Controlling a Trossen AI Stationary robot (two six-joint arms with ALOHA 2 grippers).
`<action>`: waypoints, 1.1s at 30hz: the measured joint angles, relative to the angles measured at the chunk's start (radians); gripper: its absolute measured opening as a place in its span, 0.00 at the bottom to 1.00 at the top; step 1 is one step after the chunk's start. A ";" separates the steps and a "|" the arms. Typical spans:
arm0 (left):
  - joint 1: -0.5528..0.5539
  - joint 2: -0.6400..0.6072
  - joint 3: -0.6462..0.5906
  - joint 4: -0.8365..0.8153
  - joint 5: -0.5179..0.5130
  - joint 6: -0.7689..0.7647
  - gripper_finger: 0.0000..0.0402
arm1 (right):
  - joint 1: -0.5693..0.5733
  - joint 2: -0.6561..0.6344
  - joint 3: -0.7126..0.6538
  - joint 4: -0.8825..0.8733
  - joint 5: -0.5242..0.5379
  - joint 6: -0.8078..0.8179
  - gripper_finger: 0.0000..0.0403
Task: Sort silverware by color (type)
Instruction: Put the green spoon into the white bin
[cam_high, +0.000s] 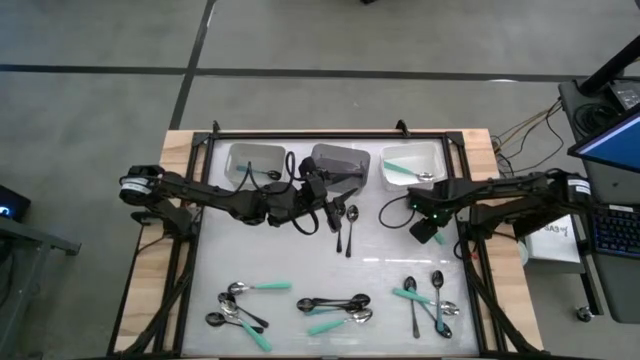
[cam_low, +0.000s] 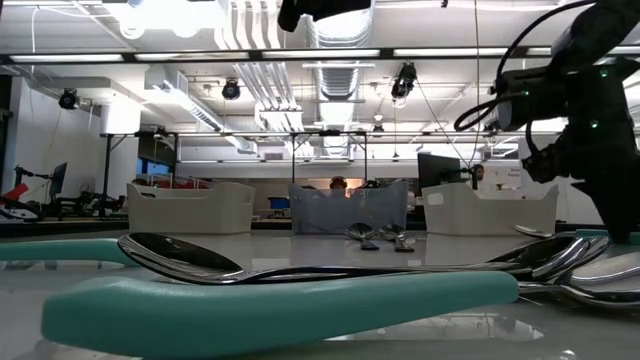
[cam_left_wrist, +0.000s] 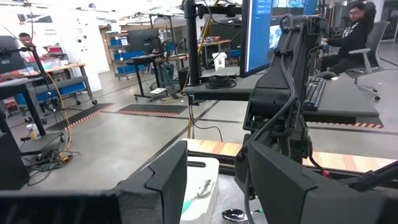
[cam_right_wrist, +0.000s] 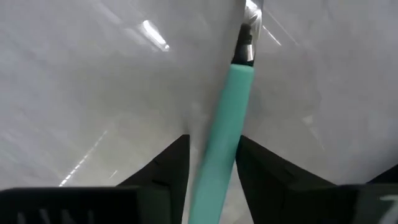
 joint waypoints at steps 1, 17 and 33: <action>0.000 0.000 0.000 -0.002 0.000 0.000 0.38 | 0.000 0.009 0.000 0.000 0.008 0.000 0.27; 0.000 0.000 0.000 -0.028 0.001 -0.016 0.38 | 0.008 -0.095 0.122 -0.016 0.013 -0.037 0.11; 0.000 0.000 0.000 -0.034 0.000 -0.018 0.38 | -0.074 0.020 0.574 -0.224 0.426 -0.478 0.11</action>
